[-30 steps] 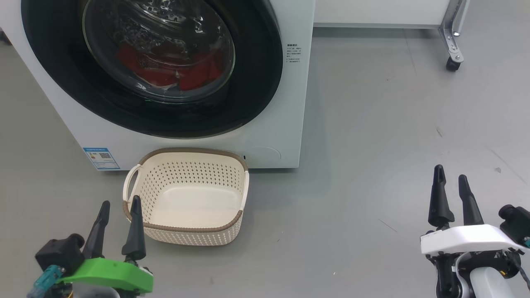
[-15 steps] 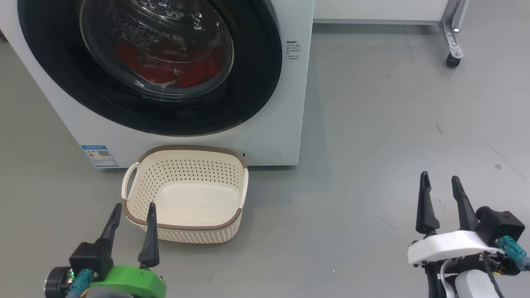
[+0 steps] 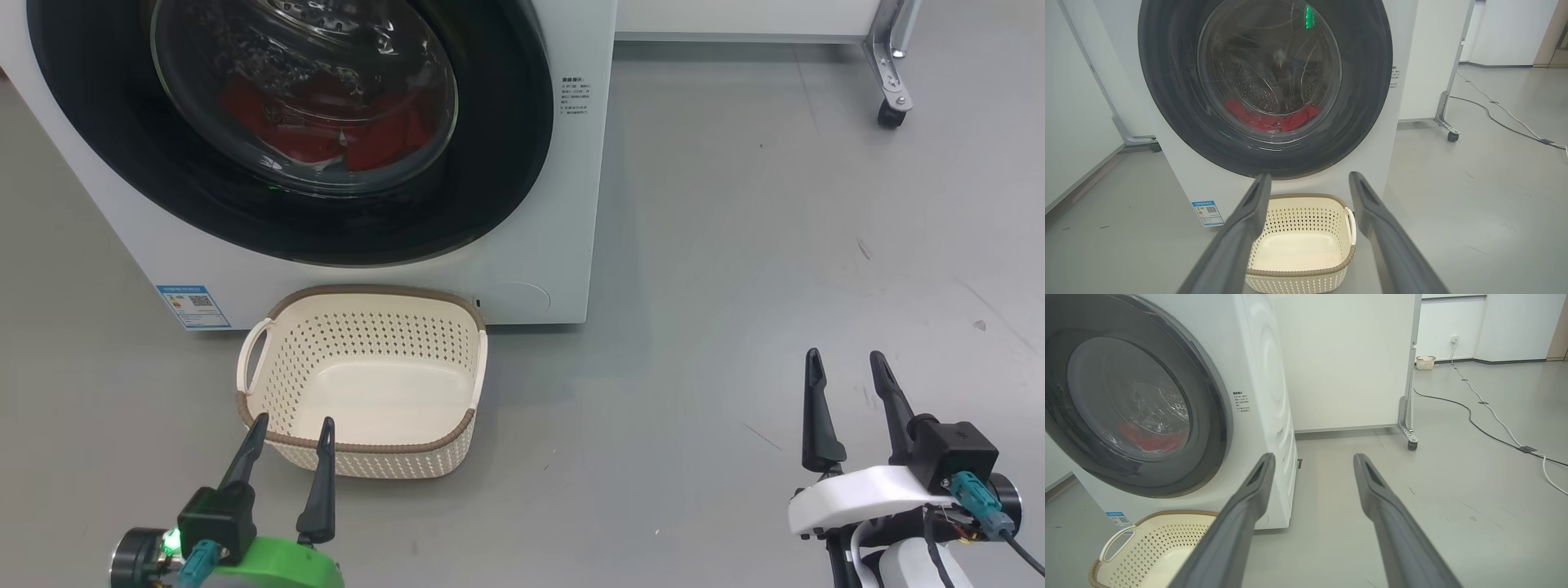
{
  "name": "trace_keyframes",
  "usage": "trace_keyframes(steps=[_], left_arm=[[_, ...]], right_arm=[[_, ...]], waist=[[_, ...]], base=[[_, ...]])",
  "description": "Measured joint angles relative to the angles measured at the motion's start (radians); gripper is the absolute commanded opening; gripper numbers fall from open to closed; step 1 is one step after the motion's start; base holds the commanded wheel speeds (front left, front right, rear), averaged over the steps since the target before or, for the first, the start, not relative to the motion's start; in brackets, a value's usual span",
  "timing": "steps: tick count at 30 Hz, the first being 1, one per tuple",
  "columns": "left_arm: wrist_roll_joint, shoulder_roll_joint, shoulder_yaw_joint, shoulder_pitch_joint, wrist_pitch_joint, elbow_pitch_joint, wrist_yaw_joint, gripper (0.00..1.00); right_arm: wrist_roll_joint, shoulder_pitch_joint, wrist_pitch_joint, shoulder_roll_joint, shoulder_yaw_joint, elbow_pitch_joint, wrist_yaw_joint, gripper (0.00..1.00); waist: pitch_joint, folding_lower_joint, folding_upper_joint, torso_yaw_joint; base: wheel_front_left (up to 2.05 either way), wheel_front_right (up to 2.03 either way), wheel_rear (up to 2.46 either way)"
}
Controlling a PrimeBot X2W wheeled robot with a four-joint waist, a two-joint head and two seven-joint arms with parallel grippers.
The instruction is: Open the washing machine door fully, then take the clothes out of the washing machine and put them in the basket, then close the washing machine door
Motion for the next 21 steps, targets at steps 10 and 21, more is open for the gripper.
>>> trace_keyframes(steps=[10,21], left_arm=[[-0.001,-0.008,0.004,-0.001,0.000,0.011,0.003,1.00],[-0.002,-0.013,0.007,-0.002,0.000,0.025,0.003,1.00]], right_arm=[[0.005,-0.001,-0.001,0.002,0.002,0.015,0.000,1.00],[0.014,-0.006,-0.001,0.004,0.005,0.024,-0.001,1.00]], waist=[[-0.002,0.0000,0.0000,0.000],[-0.005,0.0000,0.0000,0.000]], base=[[0.00,0.00,0.00],[0.00,0.00,0.00]])
